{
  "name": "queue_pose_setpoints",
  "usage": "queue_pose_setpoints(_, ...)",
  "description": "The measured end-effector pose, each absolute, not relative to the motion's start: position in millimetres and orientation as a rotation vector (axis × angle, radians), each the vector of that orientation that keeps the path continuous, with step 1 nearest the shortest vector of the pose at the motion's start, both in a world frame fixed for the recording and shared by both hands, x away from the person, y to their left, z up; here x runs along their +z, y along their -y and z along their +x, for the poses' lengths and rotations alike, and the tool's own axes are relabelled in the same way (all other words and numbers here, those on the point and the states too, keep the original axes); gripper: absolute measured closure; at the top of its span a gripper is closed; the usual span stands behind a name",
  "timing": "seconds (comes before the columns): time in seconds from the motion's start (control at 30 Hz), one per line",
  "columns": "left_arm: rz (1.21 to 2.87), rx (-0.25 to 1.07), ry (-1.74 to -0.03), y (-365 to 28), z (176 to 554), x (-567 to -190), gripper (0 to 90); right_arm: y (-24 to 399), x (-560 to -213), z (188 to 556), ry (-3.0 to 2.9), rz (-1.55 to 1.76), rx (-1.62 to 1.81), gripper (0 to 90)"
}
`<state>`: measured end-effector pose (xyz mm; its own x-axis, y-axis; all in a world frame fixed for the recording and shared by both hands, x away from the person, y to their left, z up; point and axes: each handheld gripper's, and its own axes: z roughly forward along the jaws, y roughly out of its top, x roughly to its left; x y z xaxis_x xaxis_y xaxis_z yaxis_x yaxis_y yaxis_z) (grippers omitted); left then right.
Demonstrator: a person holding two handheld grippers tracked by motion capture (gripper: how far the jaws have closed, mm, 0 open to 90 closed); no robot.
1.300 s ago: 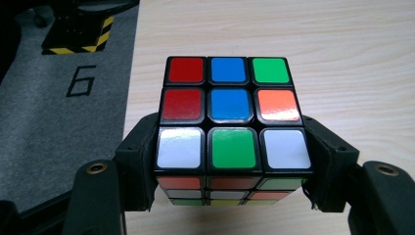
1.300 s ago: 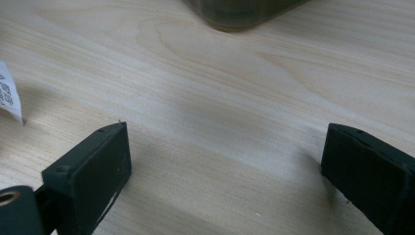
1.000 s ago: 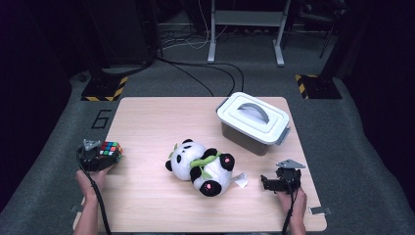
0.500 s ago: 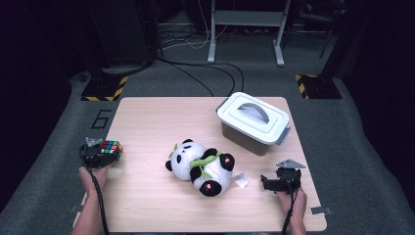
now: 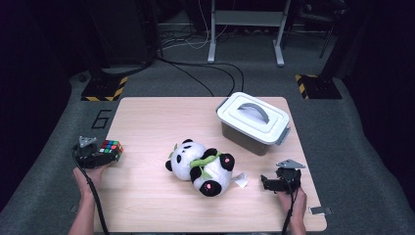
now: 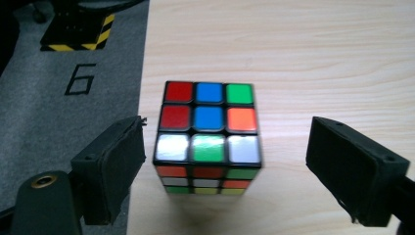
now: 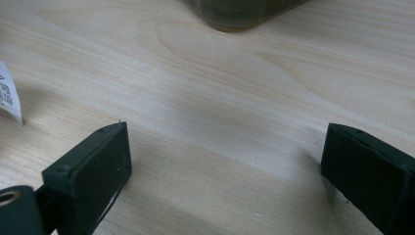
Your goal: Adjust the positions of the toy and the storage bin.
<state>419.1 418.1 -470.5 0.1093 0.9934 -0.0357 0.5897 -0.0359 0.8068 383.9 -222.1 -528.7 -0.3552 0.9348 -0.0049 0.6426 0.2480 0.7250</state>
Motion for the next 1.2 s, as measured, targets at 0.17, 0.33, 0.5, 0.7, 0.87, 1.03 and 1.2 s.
queue_pose_setpoints(0.17, 1.710, 0.733, -1.507, -407, 413, -455, 8.0, 222, -529, 384, -2.087, 1.436, 0.892, 3.9)
queue_pose_setpoints(0.33, 1.738, 0.716, -1.411, -383, 407, -435, 5.5, 222, -529, 384, -2.089, 1.436, 0.893, 3.9)
queue_pose_setpoints(0.5, 1.760, 0.689, -1.362, -369, 404, -426, 2.2, 222, -529, 384, -2.089, 1.436, 0.893, 3.8)
queue_pose_setpoints(0.7, 1.826, 0.652, -1.269, -339, 402, -417, 0.0, 222, -529, 384, -2.089, 1.436, 0.893, 3.9)
queue_pose_setpoints(0.87, 1.876, 0.618, -1.198, -313, 401, -412, 0.0, 222, -529, 384, -2.088, 1.437, 0.894, 4.0)
queue_pose_setpoints(1.03, 1.936, 0.570, -1.125, -288, 399, -407, 0.0, 222, -529, 384, -2.087, 1.439, 0.896, 4.1)
queue_pose_setpoints(1.2, 1.996, 0.541, -1.031, -262, 396, -401, 0.0, 222, -529, 384, -2.086, 1.439, 0.896, 4.2)
